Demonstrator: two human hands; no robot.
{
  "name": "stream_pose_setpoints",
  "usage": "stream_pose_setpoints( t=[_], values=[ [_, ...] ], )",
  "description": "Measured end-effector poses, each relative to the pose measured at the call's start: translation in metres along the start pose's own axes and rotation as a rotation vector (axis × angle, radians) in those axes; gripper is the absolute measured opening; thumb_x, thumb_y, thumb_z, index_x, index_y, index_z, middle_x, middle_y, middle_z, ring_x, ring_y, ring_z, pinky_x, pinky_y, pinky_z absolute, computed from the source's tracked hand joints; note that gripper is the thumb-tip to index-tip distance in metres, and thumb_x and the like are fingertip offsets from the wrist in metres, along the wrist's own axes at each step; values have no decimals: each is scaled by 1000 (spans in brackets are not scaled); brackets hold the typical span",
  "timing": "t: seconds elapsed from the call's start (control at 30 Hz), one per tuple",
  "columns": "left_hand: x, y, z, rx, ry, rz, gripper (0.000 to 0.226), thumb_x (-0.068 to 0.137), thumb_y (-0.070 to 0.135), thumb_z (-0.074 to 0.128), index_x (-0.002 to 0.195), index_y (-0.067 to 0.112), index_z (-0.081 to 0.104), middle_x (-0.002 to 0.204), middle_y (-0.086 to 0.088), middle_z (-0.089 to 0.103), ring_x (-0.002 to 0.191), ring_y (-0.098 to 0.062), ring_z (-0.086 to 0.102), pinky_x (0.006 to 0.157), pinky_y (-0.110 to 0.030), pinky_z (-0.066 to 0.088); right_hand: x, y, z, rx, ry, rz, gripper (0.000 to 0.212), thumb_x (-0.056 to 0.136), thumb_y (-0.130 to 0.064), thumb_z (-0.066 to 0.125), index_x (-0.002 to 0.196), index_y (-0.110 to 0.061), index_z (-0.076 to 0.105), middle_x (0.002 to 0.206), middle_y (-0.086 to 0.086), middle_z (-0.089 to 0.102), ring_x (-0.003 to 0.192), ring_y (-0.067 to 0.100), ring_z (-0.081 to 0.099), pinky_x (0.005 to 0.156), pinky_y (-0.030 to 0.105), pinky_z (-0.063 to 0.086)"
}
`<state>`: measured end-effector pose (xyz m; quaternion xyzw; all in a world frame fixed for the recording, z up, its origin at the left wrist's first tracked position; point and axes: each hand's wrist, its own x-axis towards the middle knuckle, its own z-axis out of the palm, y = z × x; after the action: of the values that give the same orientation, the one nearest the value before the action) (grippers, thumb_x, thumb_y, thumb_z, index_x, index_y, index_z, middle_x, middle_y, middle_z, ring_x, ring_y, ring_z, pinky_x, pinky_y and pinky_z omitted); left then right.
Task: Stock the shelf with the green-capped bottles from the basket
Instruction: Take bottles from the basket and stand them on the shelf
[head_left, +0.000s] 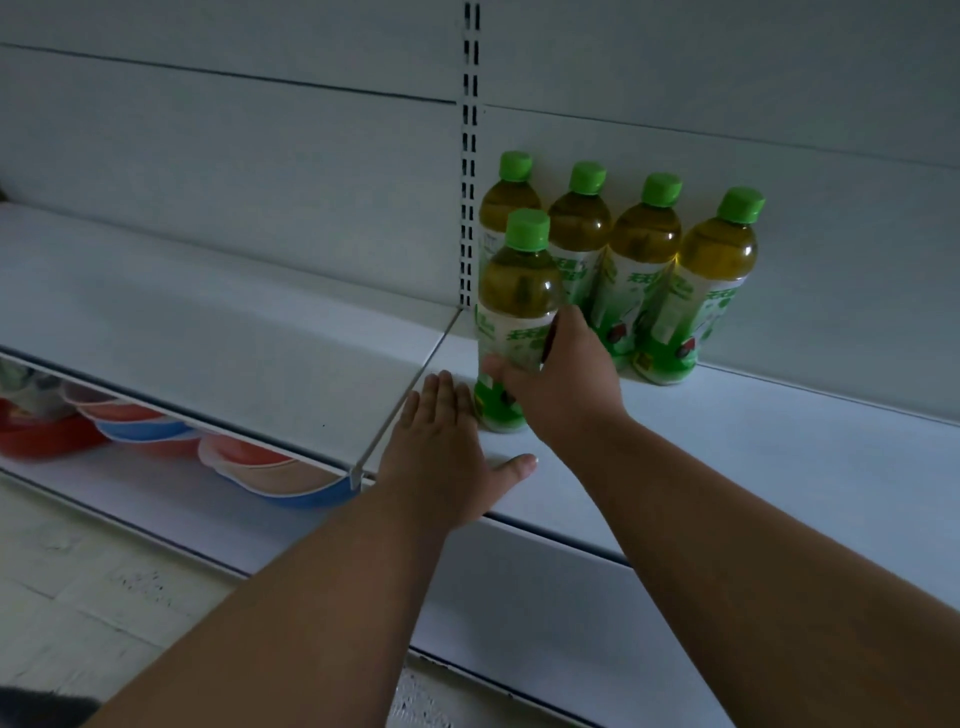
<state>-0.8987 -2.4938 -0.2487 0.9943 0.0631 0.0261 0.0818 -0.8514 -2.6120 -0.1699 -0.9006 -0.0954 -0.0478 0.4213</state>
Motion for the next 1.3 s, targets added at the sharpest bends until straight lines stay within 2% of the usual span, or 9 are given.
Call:
stream_pose_setpoints(
  t=[0.13,0.3,0.63,0.8,0.93,1.03,1.13,1.23,1.3],
  values=[
    [0,1,2,-19,18,-23,123,78,86,38,157,1,1,166,-16,0,153,-25,-2,124,-40,2,26,-10,9,-19,3,-15,64,73,-43,83,123,-19,51,117,-1,65,108,22,62,93,43,54],
    [1,0,5,-3,-4,-21,122,78,87,35,156,3,-8,166,-16,-7,153,-25,-6,124,-40,1,48,-11,20,1,28,-12,64,71,-41,85,122,-21,52,118,-1,65,109,23,63,95,42,53],
    [2,-3,7,13,-2,11,120,78,87,28,157,3,-7,165,-17,-10,153,-26,-11,124,-42,0,64,-25,34,-96,29,-23,71,74,-44,83,127,-13,48,124,7,62,112,27,61,93,39,51],
    [-1,-1,4,3,10,7,124,70,88,22,157,2,-2,166,-18,-5,153,-27,-7,124,-42,3,54,-25,30,-94,4,-4,78,77,-43,81,135,-11,42,133,8,53,120,27,54,100,39,45],
    [-3,0,-7,-55,-43,3,118,80,84,37,157,3,0,166,-17,-3,153,-26,-5,124,-40,0,19,-11,15,-158,29,-93,79,77,-41,80,138,-13,38,135,7,48,126,27,46,107,40,41],
    [-16,-6,-27,-94,-5,-3,105,87,76,40,158,6,6,166,-13,6,153,-25,3,122,-37,1,-14,-3,-4,-293,-54,-216,74,83,-40,74,141,-15,37,136,7,45,128,27,43,107,38,37],
    [-53,-21,-51,-78,63,-18,94,90,69,45,158,10,15,165,-10,15,151,-24,14,121,-37,6,-41,-11,-18,-452,-166,-320,76,87,-45,68,147,-20,30,144,6,40,133,28,39,111,42,36],
    [-107,-42,-75,-41,166,-25,82,89,57,60,151,10,36,154,-11,42,140,-27,39,115,-38,27,-70,-35,-18,-587,-284,-436,73,89,-47,63,147,-21,27,149,7,34,135,30,37,109,44,34],
    [-149,-60,-92,9,187,-72,75,86,54,66,144,11,46,143,-9,53,129,-28,51,107,-41,38,-94,-57,-11,-619,-341,-542,70,88,-48,62,145,-22,31,144,8,39,131,31,41,104,44,35]
  ],
)
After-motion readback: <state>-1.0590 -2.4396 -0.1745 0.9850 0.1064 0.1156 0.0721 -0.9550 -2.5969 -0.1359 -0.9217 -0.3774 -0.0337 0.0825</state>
